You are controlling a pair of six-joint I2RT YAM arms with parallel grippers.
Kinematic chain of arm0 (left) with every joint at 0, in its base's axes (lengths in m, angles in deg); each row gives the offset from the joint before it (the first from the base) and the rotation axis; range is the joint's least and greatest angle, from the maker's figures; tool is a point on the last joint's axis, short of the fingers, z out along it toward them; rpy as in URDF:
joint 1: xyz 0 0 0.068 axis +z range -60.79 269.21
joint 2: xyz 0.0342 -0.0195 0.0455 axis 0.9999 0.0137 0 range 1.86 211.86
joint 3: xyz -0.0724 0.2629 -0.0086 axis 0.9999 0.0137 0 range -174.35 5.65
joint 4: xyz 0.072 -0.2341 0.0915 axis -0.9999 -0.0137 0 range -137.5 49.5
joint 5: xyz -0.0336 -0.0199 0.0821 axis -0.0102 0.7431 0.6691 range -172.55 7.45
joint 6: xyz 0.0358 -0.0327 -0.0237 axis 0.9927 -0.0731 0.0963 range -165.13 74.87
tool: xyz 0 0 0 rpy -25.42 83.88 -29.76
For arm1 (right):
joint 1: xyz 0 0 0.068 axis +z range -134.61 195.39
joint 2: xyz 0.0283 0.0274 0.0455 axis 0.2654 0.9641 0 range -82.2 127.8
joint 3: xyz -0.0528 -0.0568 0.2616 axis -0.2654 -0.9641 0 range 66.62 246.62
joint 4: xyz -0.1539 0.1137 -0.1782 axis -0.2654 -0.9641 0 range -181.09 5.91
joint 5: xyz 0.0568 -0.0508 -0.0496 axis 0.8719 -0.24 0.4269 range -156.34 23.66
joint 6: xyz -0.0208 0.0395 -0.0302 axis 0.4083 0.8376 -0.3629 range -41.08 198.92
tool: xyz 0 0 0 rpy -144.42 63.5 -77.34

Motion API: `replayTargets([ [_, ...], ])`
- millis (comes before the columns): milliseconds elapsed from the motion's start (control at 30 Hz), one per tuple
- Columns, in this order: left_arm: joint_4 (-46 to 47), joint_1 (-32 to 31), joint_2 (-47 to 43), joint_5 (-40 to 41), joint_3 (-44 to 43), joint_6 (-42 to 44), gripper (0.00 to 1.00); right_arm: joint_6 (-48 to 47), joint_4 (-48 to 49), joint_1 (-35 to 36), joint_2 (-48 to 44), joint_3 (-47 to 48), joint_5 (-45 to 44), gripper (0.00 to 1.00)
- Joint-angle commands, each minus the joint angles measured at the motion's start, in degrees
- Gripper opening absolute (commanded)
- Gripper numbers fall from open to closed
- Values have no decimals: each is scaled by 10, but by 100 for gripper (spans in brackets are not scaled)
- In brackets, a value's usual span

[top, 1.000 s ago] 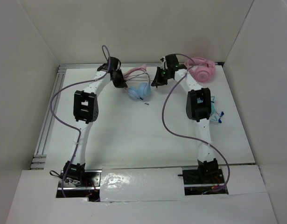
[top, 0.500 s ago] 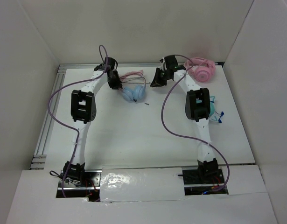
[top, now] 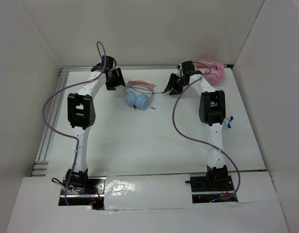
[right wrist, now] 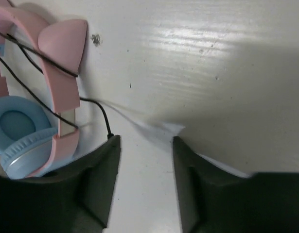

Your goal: Wrap the headphones

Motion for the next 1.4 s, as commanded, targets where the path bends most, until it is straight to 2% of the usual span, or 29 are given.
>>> replayTargets([
  [0, 0, -1, -63, -13, 14, -2, 78, -17, 26, 8, -94, -22, 5, 58],
  [100, -1, -4, -105, -13, 28, 1, 88, -21, 29, 8, -141, -53, -13, 68],
  [133, 0, -6, -149, -10, 48, 8, 90, -20, 31, 8, -168, -72, -32, 72],
  [167, 0, -6, -150, -10, 48, 14, 90, -21, 35, 8, -168, -82, -32, 72],
  [200, -1, -10, -166, -10, 64, 22, 88, -22, 39, 9, -201, -95, -42, 96],
  [233, -1, -14, -207, -8, 79, 37, 87, -21, 47, 8, -219, -120, -50, 100],
  [300, 11, -42, -259, 31, 115, 47, 92, -21, 62, 7, -277, -151, -62, 100],
  [367, 30, -80, -349, 62, 188, 57, 98, -21, 76, 6, -320, -199, -73, 100],
  [433, 34, -103, -444, 101, 284, 42, 99, -23, 86, 9, -393, -242, -80, 100],
  [467, 32, -127, -479, 108, 319, 24, 99, -31, 104, 10, -455, -301, -79, 100],
  [500, 26, -136, -514, 127, 406, 3, 99, -28, 117, 11, -491, -340, -84, 100],
  [533, 21, -146, -591, 136, 454, -48, 99, -20, 160, 13, -529, -435, -107, 100],
  [567, 18, -165, -630, 141, 498, -69, 99, -2, 175, 13, -611, -476, -120, 100],
  [600, 18, -173, -713, 135, 581, -85, 99, 3, 189, 15, -659, -517, -135, 100],
  [633, 14, -180, -751, 128, 617, -121, 99, 14, 213, 21, -699, -596, -166, 100],
  [667, 14, -193, -792, 119, 682, -135, 99, 19, 221, 32, -787, -628, -185, 100],
  [700, 19, -199, -867, 104, 709, -150, 99, 22, 236, 40, -831, -696, -211, 100],
  [733, 30, -209, -899, 96, 758, -153, 99, 27, 243, 52, -915, -730, -217, 100],
  [767, 36, -213, -964, 88, 782, -156, 99, 33, 249, 57, -955, -758, -224, 100],
  [800, 47, -220, -990, 82, 821, -159, 99, 46, 269, 63, -1032, -820, -239, 100],
  [867, 61, -223, -1048, 85, 854, -156, 99, 51, 291, 71, -1106, -877, -252, 100],
  [900, 56, -222, -1060, 93, 864, -160, 99, 47, 301, 71, -1144, -924, -259, 100],
  [1000, 22, -217, -1060, 103, 856, -166, 99, 57, 273, 73, -1274, -965, -318, 100],
  [1100, -14, -224, -1030, 107, 829, -177, 99, 65, 247, 73, -1322, -966, -351, 100],
  [1233, -31, -236, -996, 122, 817, -190, 99, 62, 238, 72, -1328, -968, -340, 100],
  [1367, -24, -241, -981, 128, 810, -182, 99, 60, 235, 72, -1294, -959, -349, 100],
])
